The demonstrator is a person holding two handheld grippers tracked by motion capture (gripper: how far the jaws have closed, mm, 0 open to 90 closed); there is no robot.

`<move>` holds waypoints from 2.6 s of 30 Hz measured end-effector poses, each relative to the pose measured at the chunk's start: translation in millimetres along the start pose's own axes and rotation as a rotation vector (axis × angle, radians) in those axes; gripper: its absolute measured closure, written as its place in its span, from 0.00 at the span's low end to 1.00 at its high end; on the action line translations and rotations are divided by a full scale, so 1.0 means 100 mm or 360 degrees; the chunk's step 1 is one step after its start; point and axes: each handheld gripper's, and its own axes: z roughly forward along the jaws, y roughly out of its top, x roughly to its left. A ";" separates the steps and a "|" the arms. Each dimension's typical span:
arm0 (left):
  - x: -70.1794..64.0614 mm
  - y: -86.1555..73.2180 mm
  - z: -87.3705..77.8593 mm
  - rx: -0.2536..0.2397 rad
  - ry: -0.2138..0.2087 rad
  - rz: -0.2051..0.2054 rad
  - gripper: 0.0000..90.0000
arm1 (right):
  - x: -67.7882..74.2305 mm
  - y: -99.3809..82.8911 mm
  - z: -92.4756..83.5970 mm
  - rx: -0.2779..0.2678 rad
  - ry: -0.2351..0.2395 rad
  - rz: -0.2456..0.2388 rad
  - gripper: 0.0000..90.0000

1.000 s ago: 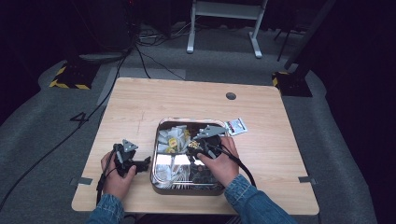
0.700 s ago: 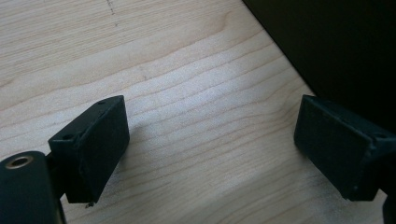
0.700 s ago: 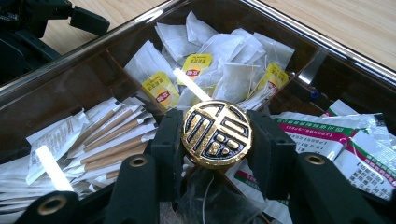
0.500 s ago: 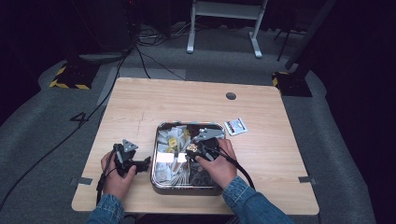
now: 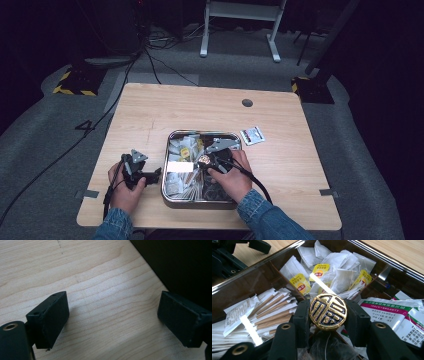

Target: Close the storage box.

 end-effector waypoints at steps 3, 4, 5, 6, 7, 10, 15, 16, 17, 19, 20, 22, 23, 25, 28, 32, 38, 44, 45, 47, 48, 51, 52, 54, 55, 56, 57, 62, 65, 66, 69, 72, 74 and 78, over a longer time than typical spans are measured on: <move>0.00 0.00 0.00 0.0000 0.0000 0.0000 0.12 | 0.00 0.00 0.01 0.0002 0.0003 -0.0005 0.65; 0.00 0.00 0.00 0.0000 0.0000 0.0000 0.12 | 0.00 0.00 0.01 0.0002 0.0003 -0.0005 0.65; 0.00 0.00 0.00 0.0000 0.0000 0.0000 0.12 | 0.00 0.00 0.02 0.0000 0.0004 -0.0004 0.65; 0.00 0.00 0.00 0.0000 0.0000 0.0000 0.12 | 0.00 0.00 0.02 0.0000 0.0003 -0.0005 0.65; 0.00 0.00 0.00 0.0000 0.0000 0.0000 0.12 | 0.00 0.00 0.02 0.0000 0.0004 -0.0005 0.65; 0.00 0.00 0.00 0.0000 0.0000 0.0000 0.12 | -0.01 0.00 0.02 -0.0001 0.0009 -0.0005 0.65; 0.00 0.00 0.00 0.0000 0.0000 0.0000 0.12 | -0.03 0.00 0.03 0.0001 0.0039 0.0010 0.65; 0.00 0.00 0.00 0.0000 0.0000 0.0000 0.12 | -0.03 0.00 0.03 0.0001 0.0039 0.0010 0.65; 0.00 0.00 0.00 0.0000 0.0000 0.0000 0.12 | -0.04 -0.01 0.03 -0.0001 0.0049 0.0013 0.65; 0.00 0.00 0.00 -0.0001 0.0000 0.0000 0.12 | -0.04 -0.01 0.03 -0.0002 0.0045 0.0008 0.65; 0.00 0.00 0.00 0.0000 0.0000 -0.0001 0.12 | -0.03 -0.01 0.02 -0.0007 0.0037 0.0000 0.65; 0.00 0.00 0.00 -0.0001 0.0000 0.0000 0.12 | -0.02 -0.02 0.02 -0.0020 0.0028 -0.0002 0.65; 0.00 0.00 0.00 -0.0001 0.0000 0.0000 0.12 | -0.01 -0.03 0.02 -0.0021 0.0031 0.0002 0.65; 0.00 0.00 0.00 0.0000 0.0000 0.0000 0.12 | -0.01 -0.03 0.02 -0.0023 0.0031 0.0003 0.65; 0.00 0.00 0.00 0.0000 0.0000 0.0000 0.12 | -0.02 -0.02 0.02 -0.0016 0.0044 -0.0001 0.65; 0.00 0.00 0.00 -0.0001 0.0001 0.0000 0.12 | -0.04 0.00 0.02 0.0007 0.0065 -0.0020 0.65; 0.00 0.00 0.00 0.0000 0.0000 0.0000 0.12 | -0.06 -0.01 0.04 -0.0033 0.0086 -0.0001 0.56; 0.00 0.00 0.00 0.0000 -0.0001 -0.0001 0.12 | -0.07 0.01 -0.03 -0.0076 0.0085 0.0005 0.53; 0.00 0.00 0.00 -0.0001 -0.0002 -0.0001 0.12 | -0.08 0.01 -0.06 -0.0085 0.0083 0.0008 0.53; 0.00 0.00 0.00 -0.0001 -0.0001 -0.0001 0.12 | -0.09 0.01 -0.10 -0.0096 0.0087 0.0011 0.52; 0.00 0.00 0.00 -0.0001 -0.0001 -0.0001 0.12 | -0.09 0.01 -0.10 -0.0096 0.0087 0.0011 0.52; 0.00 0.00 0.00 -0.0001 0.0001 -0.0001 0.12 | -0.12 0.02 -0.19 -0.0103 0.0094 -0.0018 0.51; 0.00 0.00 0.00 -0.0001 0.0001 -0.0001 0.12 | -0.12 0.02 -0.19 -0.0103 0.0094 -0.0018 0.51; 0.00 0.00 0.00 -0.0002 0.0001 -0.0001 0.12 | -0.16 0.03 -0.29 -0.0119 0.0102 -0.0030 0.50; 0.00 0.00 0.00 -0.0002 0.0001 -0.0006 0.12 | -0.18 0.03 -0.32 -0.0125 0.0106 -0.0032 0.50; 0.00 0.00 0.00 -0.0002 0.0001 -0.0006 0.12 | -0.18 0.03 -0.32 -0.0125 0.0106 -0.0032 0.50; -0.01 -0.01 0.00 -0.0002 0.0004 -0.0008 0.12 | -0.22 0.02 -0.40 -0.0141 0.0103 -0.0029 0.50; 0.00 -0.02 -0.02 0.0003 0.0011 -0.0010 0.12 | -0.33 -0.03 -0.60 -0.0172 0.0080 -0.0026 0.49; 0.00 -0.04 -0.03 0.0000 0.0014 -0.0014 0.12 | -0.44 -0.09 -0.75 -0.0205 0.0060 0.0000 0.48; 0.01 -0.04 -0.04 -0.0002 0.0015 -0.0012 0.12 | -0.49 -0.12 -0.81 -0.0220 0.0050 0.0013 0.48; 0.01 -0.04 -0.04 -0.0001 0.0012 -0.0013 0.12 | -0.62 -0.22 -0.97 -0.0237 0.0027 0.0013 0.48; 0.02 -0.05 -0.05 0.0001 0.0010 -0.0011 0.12 | -0.68 -0.28 -1.04 -0.0237 0.0010 0.0007 0.48; 0.03 -0.05 -0.05 0.0001 0.0010 -0.0007 0.12 | -0.74 -0.34 -1.10 -0.0242 -0.0002 0.0009 0.48; 0.04 -0.06 -0.06 0.0000 0.0011 -0.0012 0.12 | -0.87 -0.46 -1.23 -0.0287 -0.0020 0.0054 0.48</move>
